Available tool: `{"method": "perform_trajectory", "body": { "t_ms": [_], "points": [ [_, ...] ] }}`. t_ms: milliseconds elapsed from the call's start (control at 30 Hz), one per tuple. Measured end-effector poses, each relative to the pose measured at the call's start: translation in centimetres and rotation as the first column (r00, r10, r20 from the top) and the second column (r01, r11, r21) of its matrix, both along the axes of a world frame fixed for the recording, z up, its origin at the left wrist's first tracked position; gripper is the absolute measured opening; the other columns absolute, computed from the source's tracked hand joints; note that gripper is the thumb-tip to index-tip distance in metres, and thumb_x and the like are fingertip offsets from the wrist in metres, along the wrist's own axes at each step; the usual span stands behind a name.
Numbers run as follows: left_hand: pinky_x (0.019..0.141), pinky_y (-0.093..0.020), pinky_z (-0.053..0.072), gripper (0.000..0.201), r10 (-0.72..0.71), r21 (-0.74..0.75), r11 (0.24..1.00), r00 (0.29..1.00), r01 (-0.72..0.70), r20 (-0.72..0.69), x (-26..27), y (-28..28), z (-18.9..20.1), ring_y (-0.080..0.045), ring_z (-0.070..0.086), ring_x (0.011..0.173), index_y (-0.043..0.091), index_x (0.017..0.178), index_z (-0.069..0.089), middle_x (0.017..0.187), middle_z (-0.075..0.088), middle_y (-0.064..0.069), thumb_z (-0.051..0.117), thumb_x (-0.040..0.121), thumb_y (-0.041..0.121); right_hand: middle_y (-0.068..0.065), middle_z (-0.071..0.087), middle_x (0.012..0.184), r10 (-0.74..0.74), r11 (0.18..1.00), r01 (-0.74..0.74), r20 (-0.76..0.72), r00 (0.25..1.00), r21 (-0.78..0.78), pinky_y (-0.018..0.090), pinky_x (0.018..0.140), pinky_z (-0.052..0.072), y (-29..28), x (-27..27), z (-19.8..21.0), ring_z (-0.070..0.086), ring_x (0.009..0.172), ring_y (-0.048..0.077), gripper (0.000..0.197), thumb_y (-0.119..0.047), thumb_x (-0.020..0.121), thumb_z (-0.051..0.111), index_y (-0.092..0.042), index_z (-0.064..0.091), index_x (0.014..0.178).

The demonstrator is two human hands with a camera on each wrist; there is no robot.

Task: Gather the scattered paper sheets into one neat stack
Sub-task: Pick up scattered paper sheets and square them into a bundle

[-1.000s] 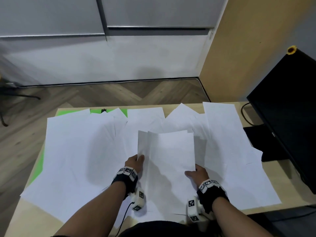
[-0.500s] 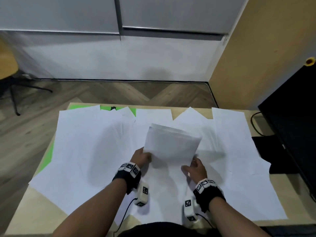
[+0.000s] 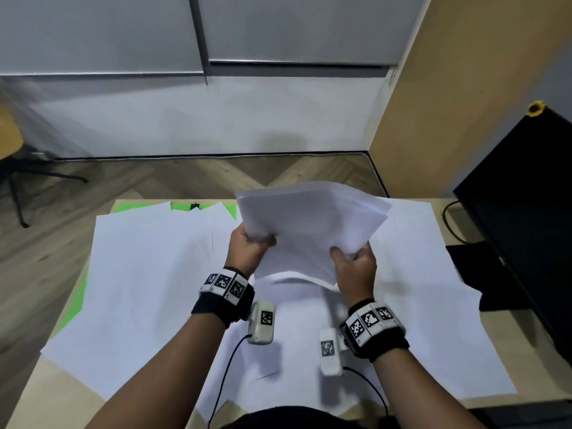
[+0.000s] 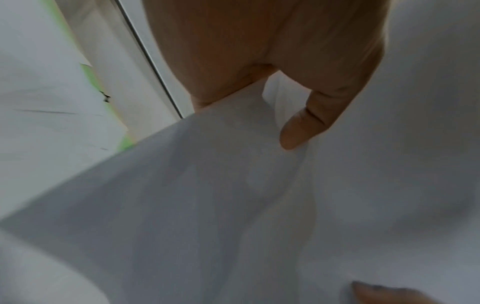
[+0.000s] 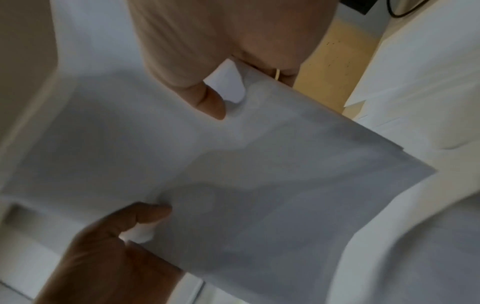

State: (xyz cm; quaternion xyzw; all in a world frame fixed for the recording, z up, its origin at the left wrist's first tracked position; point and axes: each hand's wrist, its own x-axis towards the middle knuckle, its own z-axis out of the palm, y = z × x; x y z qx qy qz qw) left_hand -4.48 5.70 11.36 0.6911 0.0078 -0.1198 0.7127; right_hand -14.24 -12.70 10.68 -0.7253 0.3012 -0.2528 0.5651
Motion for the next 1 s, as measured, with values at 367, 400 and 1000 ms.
{"method": "perform_trajectory", "body": {
  "t_ms": [367, 400, 1000],
  "points": [
    [0.081, -0.044, 0.052, 0.031, -0.086, 0.163, 0.981, 0.985, 0.110, -0.149, -1.8, 0.6, -3.3, -0.030, 0.063, 0.082, 0.009, 0.084, 0.066, 0.089, 0.069, -0.013, 0.072, 0.053, 0.014, -0.002, 0.065, 0.111, 0.103, 0.992, -0.083, -0.220, 0.970, 0.099, 0.019, 0.085, 0.039, 0.1, -0.4, -2.7, 0.057, 0.098, 0.014, 0.048, -0.012, 0.079, 0.071, -0.016, 0.056, 0.125],
    [0.083, -0.045, 0.053, 0.033, -0.107, 0.168, 0.977, 0.982, 0.133, -0.156, -1.8, 0.6, -3.6, -0.032, 0.065, 0.085, 0.009, 0.087, 0.067, 0.091, 0.070, -0.013, 0.071, 0.054, 0.014, -0.001, 0.065, 0.115, 0.111, 0.992, -0.095, -0.231, 0.967, 0.079, 0.022, 0.089, 0.041, 0.3, -0.5, -3.1, 0.059, 0.102, 0.016, 0.048, -0.016, 0.080, 0.071, -0.016, 0.056, 0.125],
    [0.074, -0.032, 0.059, 0.005, -0.124, 0.507, 0.802, 0.919, 0.314, -0.374, -5.6, 2.7, -11.9, -0.020, 0.071, 0.075, 0.021, 0.079, 0.066, 0.072, 0.073, 0.003, 0.067, 0.080, 0.016, 0.011, 0.069, 0.118, 0.069, 0.998, -0.060, -0.579, 0.813, 0.034, 0.027, 0.091, 0.044, -3.4, -5.5, -10.8, 0.062, 0.110, 0.032, 0.035, -0.017, 0.083, 0.063, -0.011, 0.067, 0.117]
  ]
}}
